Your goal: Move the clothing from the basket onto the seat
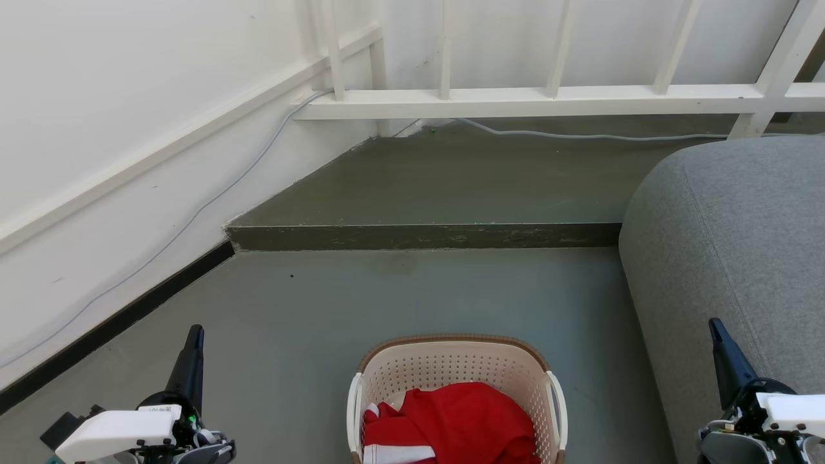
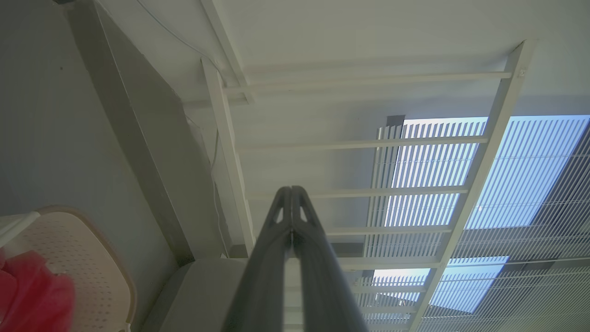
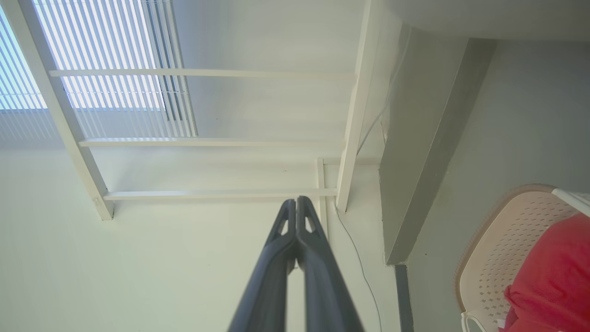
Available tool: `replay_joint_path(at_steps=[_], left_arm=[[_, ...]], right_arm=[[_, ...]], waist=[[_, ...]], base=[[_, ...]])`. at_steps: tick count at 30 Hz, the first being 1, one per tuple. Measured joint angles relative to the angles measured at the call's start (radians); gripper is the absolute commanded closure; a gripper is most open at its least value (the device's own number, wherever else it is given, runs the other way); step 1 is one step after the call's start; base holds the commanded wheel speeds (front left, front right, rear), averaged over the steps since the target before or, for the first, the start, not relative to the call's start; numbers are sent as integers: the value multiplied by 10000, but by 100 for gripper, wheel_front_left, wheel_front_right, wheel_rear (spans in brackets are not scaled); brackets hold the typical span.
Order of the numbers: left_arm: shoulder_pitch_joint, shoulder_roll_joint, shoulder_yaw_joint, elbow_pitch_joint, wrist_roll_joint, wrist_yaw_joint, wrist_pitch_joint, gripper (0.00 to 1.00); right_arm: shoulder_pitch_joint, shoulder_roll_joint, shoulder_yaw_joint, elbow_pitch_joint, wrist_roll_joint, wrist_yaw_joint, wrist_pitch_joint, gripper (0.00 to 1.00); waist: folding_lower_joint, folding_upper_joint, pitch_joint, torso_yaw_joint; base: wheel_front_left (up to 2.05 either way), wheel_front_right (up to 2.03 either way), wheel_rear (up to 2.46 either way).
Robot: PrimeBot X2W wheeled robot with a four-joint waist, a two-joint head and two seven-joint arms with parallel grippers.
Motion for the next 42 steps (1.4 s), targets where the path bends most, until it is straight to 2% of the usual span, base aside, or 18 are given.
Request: replay_joint_path(at_steps=[3,4,12,27,42], left_arm=[[0,2,0,0,0,0,0,100],[39,-19,-6,69,2,2,-2,0],[792,-286,-63,798,0,13,-10,0],[666,-226,-472,790,167,12,-499,0],[446,-190,-667,959,1871,12,-941,0]], right_arm=[[0,0,0,0,0,0,0,100],[25,15,13,71,-6,-2,-2,0],[654,326,107,750,-6,-31,-2,0],[593,77,508,662,-316,-33,-270,0],[198,-531,1476,784,-1218,-33,-859,0]], waist=[[0,0,0,0],[0,0,0,0],[0,0,29,-3],[3,0,-114,-24],[2,0,-144,-48]], base=[[0,0,0],[0,0,0],[0,0,0],[0,0,0],[0,0,0]])
